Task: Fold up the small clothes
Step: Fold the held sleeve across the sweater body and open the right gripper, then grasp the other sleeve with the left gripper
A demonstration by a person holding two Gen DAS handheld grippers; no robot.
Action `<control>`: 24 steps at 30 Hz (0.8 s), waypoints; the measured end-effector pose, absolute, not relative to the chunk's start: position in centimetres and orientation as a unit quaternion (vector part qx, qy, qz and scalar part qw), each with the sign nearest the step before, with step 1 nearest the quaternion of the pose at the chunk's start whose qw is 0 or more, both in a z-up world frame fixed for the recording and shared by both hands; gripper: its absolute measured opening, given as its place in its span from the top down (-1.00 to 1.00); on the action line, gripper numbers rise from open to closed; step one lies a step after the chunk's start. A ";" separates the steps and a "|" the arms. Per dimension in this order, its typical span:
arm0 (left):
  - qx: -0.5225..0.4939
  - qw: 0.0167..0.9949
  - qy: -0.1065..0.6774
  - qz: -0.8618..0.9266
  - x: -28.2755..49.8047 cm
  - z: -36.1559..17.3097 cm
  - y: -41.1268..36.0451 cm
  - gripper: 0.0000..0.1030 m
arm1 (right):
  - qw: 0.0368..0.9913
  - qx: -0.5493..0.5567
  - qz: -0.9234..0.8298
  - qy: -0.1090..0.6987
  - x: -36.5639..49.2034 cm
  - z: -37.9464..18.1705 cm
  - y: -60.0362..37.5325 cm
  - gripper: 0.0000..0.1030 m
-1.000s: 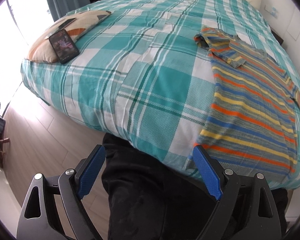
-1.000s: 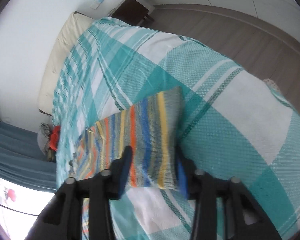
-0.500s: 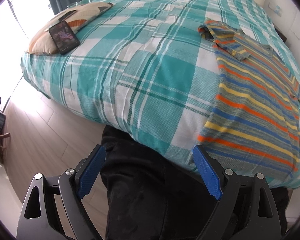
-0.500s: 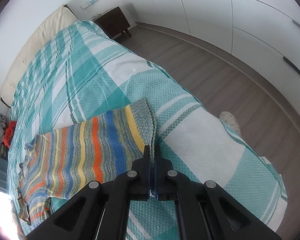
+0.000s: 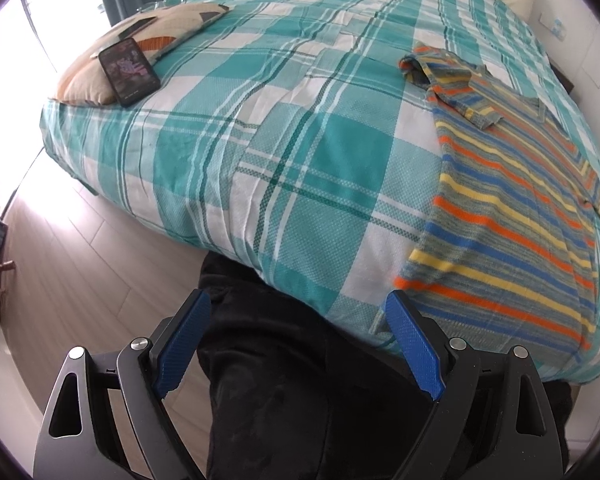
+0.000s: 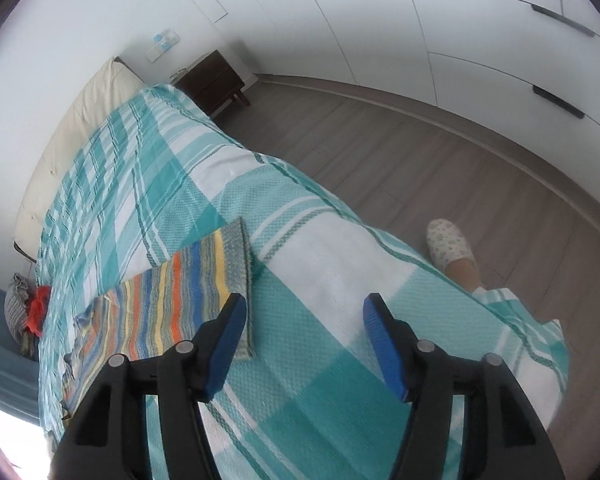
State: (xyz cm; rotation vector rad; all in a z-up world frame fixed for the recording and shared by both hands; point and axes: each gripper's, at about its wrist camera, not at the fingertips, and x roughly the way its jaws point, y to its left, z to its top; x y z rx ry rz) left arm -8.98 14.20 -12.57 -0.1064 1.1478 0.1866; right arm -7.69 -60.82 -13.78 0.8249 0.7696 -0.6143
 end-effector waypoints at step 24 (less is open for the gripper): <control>0.076 0.873 0.463 -0.132 7.1 -5.9 1.4 -0.80 | 0.890 0.131 -0.107 0.424 -13.4 -13.4 -38.4 -0.21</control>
